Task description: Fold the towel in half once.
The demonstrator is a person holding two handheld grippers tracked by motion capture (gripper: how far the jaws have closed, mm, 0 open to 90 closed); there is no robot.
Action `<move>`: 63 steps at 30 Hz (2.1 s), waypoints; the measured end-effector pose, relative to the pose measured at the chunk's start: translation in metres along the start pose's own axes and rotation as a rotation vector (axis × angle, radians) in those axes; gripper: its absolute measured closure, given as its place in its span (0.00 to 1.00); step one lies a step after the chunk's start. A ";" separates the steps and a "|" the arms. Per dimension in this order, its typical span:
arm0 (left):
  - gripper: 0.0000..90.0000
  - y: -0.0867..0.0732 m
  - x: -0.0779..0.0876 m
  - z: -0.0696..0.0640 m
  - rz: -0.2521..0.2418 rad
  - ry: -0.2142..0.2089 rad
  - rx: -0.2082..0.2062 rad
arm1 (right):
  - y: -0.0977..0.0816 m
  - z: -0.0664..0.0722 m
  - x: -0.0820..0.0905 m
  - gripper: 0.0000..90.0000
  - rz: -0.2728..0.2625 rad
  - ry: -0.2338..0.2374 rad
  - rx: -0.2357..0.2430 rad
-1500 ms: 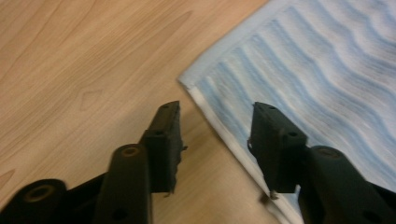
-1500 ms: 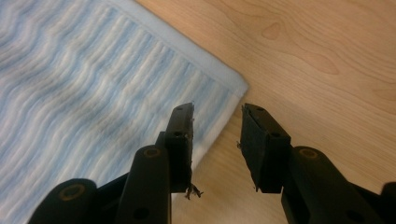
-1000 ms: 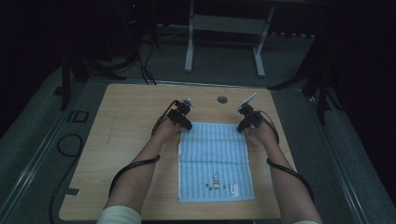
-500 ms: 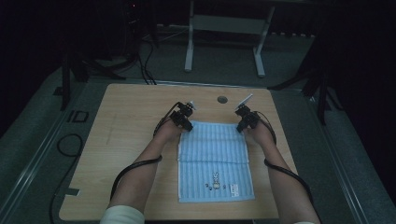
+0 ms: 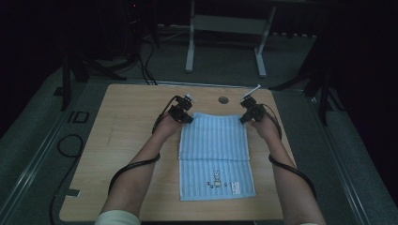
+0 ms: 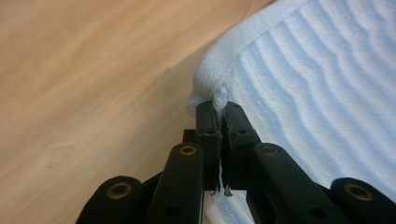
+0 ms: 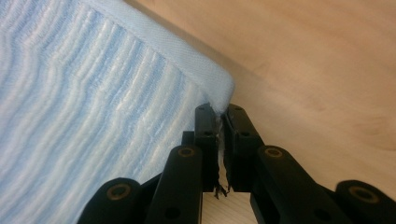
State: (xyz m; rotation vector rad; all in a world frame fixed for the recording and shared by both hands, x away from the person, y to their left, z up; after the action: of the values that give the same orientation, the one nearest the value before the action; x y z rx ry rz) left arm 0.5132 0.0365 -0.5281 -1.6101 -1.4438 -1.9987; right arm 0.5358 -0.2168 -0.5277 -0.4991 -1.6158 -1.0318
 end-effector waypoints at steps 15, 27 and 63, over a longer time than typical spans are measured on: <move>0.95 0.062 0.107 0.013 -0.200 0.125 -0.046 | 0.070 -0.002 0.123 0.94 -0.214 -0.097 0.061; 0.95 0.050 0.127 0.010 -0.254 0.086 -0.055 | 0.065 0.011 0.153 0.94 -0.290 -0.073 0.096; 0.95 -0.116 0.109 -0.102 -0.274 -0.088 -0.179 | -0.127 0.093 0.108 0.94 -0.310 0.094 0.236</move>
State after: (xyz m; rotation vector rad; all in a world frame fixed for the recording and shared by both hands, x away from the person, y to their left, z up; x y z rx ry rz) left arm 0.3284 0.0603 -0.4946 -1.6666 -1.6364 -2.2912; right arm 0.3529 -0.2285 -0.4752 -0.0400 -1.7368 -1.0547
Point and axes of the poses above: each handheld gripper's, and its own axes: x roughly backward along the jaws, y roughly out of its top, z roughly to its left, the point moved 6 cm from there along -x, roughly forward along the jaws
